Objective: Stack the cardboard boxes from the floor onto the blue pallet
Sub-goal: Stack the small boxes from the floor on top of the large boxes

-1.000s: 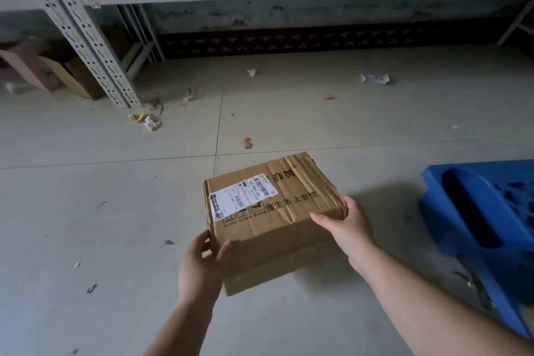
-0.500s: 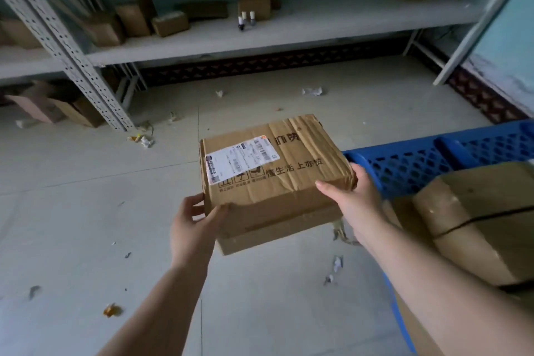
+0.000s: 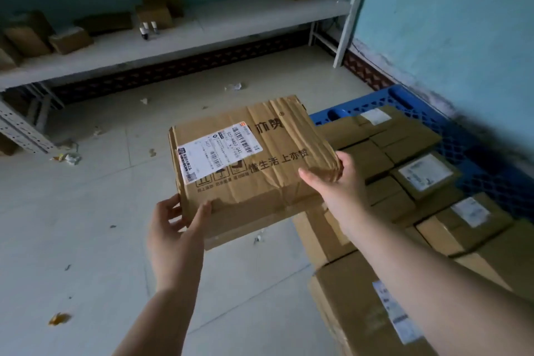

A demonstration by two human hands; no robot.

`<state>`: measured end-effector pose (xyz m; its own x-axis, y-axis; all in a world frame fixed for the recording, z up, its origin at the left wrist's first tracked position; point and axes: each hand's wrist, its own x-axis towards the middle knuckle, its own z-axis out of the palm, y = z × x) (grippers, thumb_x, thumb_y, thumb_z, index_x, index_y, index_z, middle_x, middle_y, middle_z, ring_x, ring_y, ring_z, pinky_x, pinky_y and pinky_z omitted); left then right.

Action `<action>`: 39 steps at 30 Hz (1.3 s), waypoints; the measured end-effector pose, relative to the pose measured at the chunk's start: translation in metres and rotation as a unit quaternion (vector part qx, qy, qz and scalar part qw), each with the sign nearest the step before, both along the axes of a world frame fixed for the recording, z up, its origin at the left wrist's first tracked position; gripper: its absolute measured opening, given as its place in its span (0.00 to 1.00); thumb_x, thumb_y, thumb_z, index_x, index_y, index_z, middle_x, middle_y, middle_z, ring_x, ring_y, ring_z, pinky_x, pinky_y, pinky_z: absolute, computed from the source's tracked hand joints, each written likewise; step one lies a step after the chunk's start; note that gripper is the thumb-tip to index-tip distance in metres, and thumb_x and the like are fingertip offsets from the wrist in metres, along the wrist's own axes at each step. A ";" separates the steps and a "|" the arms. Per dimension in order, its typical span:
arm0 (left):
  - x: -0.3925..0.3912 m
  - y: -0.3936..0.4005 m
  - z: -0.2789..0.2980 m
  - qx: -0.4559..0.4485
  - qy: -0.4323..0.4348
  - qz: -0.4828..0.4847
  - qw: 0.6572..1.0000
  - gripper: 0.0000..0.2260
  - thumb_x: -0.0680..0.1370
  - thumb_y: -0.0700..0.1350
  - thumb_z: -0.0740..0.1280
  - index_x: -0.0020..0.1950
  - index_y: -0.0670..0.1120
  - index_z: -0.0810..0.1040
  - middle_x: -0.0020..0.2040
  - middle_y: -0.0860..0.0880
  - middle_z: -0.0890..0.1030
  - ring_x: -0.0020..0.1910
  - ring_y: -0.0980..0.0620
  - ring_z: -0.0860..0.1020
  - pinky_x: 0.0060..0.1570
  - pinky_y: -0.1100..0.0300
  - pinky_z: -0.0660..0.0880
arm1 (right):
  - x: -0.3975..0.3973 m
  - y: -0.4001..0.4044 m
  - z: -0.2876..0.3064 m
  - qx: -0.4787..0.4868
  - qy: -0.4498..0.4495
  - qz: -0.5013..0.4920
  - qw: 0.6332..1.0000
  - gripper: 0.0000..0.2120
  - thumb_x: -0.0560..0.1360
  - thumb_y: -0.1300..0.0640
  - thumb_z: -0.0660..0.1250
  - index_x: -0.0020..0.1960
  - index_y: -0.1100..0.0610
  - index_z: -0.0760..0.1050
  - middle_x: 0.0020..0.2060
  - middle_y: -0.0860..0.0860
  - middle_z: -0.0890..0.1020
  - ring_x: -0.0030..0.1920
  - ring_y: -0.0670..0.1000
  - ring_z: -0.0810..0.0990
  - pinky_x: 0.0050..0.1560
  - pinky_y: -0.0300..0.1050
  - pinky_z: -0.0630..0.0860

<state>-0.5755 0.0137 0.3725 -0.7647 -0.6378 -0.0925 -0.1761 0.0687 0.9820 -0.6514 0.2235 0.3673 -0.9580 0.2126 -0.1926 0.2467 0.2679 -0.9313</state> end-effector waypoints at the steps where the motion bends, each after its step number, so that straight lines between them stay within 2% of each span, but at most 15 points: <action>1: 0.010 0.015 -0.002 -0.002 0.004 0.006 1.000 0.13 0.72 0.44 0.71 0.54 0.50 0.72 0.48 0.50 0.78 0.47 0.49 0.78 0.34 0.63 0.70 | 0.010 0.014 -0.001 -0.003 0.001 0.003 1.000 0.40 0.64 0.46 0.75 0.71 0.51 0.62 0.64 0.47 0.71 0.62 0.49 0.71 0.56 0.43 0.69; 4: 0.045 0.059 -0.010 -0.008 0.013 0.022 1.000 0.12 0.72 0.43 0.71 0.53 0.50 0.72 0.46 0.53 0.77 0.47 0.48 0.78 0.35 0.63 0.70 | 0.042 0.055 -0.007 -0.015 0.003 0.010 1.000 0.38 0.64 0.47 0.76 0.70 0.51 0.62 0.64 0.47 0.71 0.62 0.49 0.72 0.58 0.44 0.70; 7: 0.081 0.096 -0.018 -0.007 0.007 0.032 0.999 0.13 0.72 0.43 0.71 0.53 0.50 0.73 0.48 0.50 0.77 0.47 0.48 0.77 0.35 0.64 0.72 | 0.077 0.095 -0.018 0.003 0.000 0.017 1.000 0.39 0.64 0.46 0.76 0.70 0.52 0.62 0.65 0.49 0.71 0.63 0.51 0.72 0.61 0.47 0.71; 13: 0.141 0.176 -0.045 -0.009 -0.030 0.014 0.999 0.14 0.70 0.41 0.72 0.52 0.49 0.72 0.47 0.48 0.77 0.49 0.45 0.77 0.34 0.62 0.71 | 0.131 0.175 -0.039 0.034 -0.022 0.019 0.999 0.37 0.63 0.45 0.76 0.67 0.53 0.65 0.60 0.49 0.74 0.58 0.51 0.75 0.51 0.40 0.73; 15: 0.157 0.203 -0.058 -0.011 -0.035 0.018 0.999 0.15 0.70 0.39 0.72 0.52 0.48 0.71 0.48 0.46 0.77 0.50 0.43 0.77 0.31 0.65 0.73 | 0.145 0.201 -0.049 0.033 -0.033 0.000 0.999 0.37 0.62 0.46 0.77 0.67 0.52 0.65 0.60 0.49 0.73 0.57 0.50 0.74 0.52 0.41 0.74; 17: 0.170 0.226 -0.068 -0.009 -0.033 0.013 0.999 0.15 0.69 0.37 0.73 0.50 0.49 0.72 0.46 0.47 0.77 0.50 0.44 0.76 0.29 0.74 0.73 | 0.161 0.222 -0.058 0.035 -0.038 -0.018 0.999 0.37 0.62 0.46 0.77 0.66 0.51 0.65 0.59 0.48 0.73 0.57 0.49 0.74 0.53 0.42 0.75; 20: 0.188 0.249 -0.076 -0.024 -0.031 0.002 0.999 0.17 0.68 0.37 0.73 0.54 0.46 0.73 0.43 0.53 0.76 0.50 0.46 0.75 0.31 0.80 0.71 | 0.181 0.246 -0.071 0.028 -0.039 -0.042 0.998 0.35 0.63 0.46 0.76 0.65 0.51 0.66 0.56 0.45 0.72 0.55 0.46 0.73 0.46 0.33 0.70; 22: 0.198 0.259 -0.080 -0.032 -0.048 -0.012 0.998 0.19 0.68 0.37 0.73 0.56 0.43 0.72 0.45 0.46 0.77 0.50 0.46 0.75 0.32 0.80 0.71 | 0.190 0.258 -0.078 0.010 -0.044 -0.040 0.998 0.33 0.62 0.46 0.76 0.62 0.52 0.67 0.55 0.45 0.74 0.53 0.46 0.75 0.46 0.33 0.71; 25: 0.201 0.270 -0.096 -0.038 -0.067 -0.037 0.996 0.19 0.67 0.35 0.73 0.53 0.44 0.71 0.49 0.42 0.76 0.50 0.42 0.76 0.30 0.79 0.71 | 0.194 0.273 -0.092 0.014 -0.062 -0.040 0.997 0.33 0.60 0.44 0.77 0.60 0.51 0.69 0.54 0.48 0.77 0.52 0.48 0.78 0.49 0.42 0.77; 27: 0.200 0.278 -0.112 -0.028 -0.076 -0.054 0.995 0.20 0.66 0.35 0.74 0.56 0.40 0.72 0.49 0.42 0.76 0.50 0.41 0.76 0.28 0.75 0.72 | 0.192 0.280 -0.103 0.022 -0.067 -0.042 0.997 0.31 0.61 0.46 0.77 0.59 0.50 0.68 0.53 0.47 0.77 0.52 0.47 0.77 0.47 0.38 0.75; 29: 0.196 0.285 -0.128 -0.017 -0.077 -0.073 0.994 0.22 0.66 0.35 0.74 0.58 0.37 0.72 0.49 0.42 0.76 0.50 0.42 0.76 0.30 0.71 0.70 | 0.188 0.287 -0.115 0.025 -0.064 -0.044 0.997 0.30 0.62 0.47 0.77 0.60 0.50 0.68 0.54 0.47 0.76 0.53 0.46 0.76 0.44 0.35 0.73; 32: 0.195 0.296 -0.152 -0.017 -0.079 -0.104 0.991 0.25 0.65 0.35 0.75 0.59 0.38 0.71 0.50 0.44 0.75 0.49 0.44 0.76 0.34 0.68 0.69 | 0.189 0.299 -0.139 0.042 -0.052 -0.049 0.997 0.29 0.64 0.48 0.76 0.60 0.51 0.68 0.55 0.49 0.76 0.50 0.42 0.75 0.40 0.31 0.69; 35: 0.198 0.303 -0.178 -0.026 -0.079 -0.129 0.988 0.24 0.63 0.34 0.76 0.55 0.44 0.71 0.46 0.49 0.76 0.45 0.52 0.76 0.30 0.72 0.73 | 0.193 0.312 -0.165 0.046 -0.036 -0.069 0.996 0.29 0.65 0.50 0.75 0.62 0.53 0.69 0.55 0.49 0.76 0.48 0.40 0.74 0.39 0.30 0.68; 37: 0.200 0.307 -0.194 -0.026 -0.082 -0.151 0.985 0.24 0.64 0.32 0.75 0.54 0.46 0.70 0.46 0.50 0.75 0.44 0.57 0.75 0.32 0.78 0.71 | 0.198 0.320 -0.182 0.038 -0.033 -0.084 0.995 0.30 0.66 0.51 0.75 0.64 0.54 0.68 0.55 0.49 0.75 0.47 0.39 0.74 0.39 0.31 0.68; 39: 0.202 0.309 -0.207 -0.026 -0.083 -0.174 0.981 0.24 0.65 0.30 0.74 0.55 0.46 0.69 0.46 0.51 0.75 0.45 0.58 0.75 0.34 0.78 0.71 | 0.203 0.327 -0.196 0.037 -0.034 -0.096 0.994 0.32 0.66 0.51 0.75 0.66 0.54 0.67 0.58 0.49 0.74 0.51 0.44 0.74 0.40 0.31 0.67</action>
